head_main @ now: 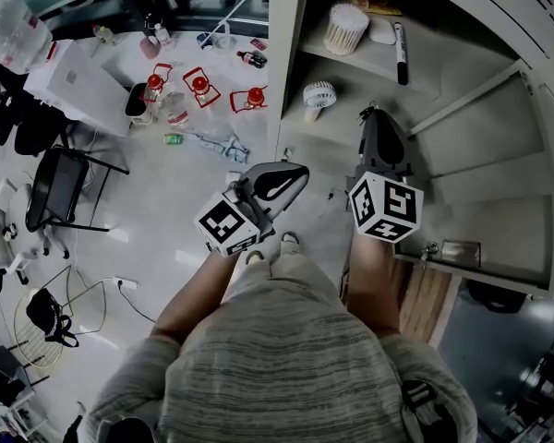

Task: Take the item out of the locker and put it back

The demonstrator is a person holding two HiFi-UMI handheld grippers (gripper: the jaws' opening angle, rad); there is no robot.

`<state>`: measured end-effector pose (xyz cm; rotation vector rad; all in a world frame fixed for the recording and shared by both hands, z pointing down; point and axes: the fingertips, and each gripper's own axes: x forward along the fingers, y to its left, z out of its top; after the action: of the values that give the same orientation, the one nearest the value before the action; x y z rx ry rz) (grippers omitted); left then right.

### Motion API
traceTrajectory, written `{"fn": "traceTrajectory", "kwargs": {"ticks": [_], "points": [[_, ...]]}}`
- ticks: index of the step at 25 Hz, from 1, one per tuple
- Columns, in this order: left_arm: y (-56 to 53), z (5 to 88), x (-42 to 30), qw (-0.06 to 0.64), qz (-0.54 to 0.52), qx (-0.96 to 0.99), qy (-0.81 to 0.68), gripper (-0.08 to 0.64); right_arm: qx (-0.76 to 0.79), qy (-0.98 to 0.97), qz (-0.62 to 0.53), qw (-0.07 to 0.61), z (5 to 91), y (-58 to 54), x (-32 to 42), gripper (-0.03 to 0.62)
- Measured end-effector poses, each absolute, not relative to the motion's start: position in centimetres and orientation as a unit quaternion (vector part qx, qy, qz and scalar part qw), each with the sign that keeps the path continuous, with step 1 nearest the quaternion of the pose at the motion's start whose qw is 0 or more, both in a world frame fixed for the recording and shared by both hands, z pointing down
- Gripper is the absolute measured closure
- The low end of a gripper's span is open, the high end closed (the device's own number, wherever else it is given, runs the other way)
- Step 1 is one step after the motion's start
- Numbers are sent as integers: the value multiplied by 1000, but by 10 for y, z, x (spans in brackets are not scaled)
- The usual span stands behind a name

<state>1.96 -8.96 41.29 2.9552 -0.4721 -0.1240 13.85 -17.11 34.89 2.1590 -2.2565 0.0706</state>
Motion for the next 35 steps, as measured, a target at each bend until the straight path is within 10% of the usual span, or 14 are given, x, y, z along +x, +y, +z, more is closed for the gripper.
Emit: {"fn": "traceTrajectory", "kwargs": {"ticks": [35], "points": [[-95,419,24,78,-37,982,-166,551,710,-694,74,93,443,-206,152,552]]}}
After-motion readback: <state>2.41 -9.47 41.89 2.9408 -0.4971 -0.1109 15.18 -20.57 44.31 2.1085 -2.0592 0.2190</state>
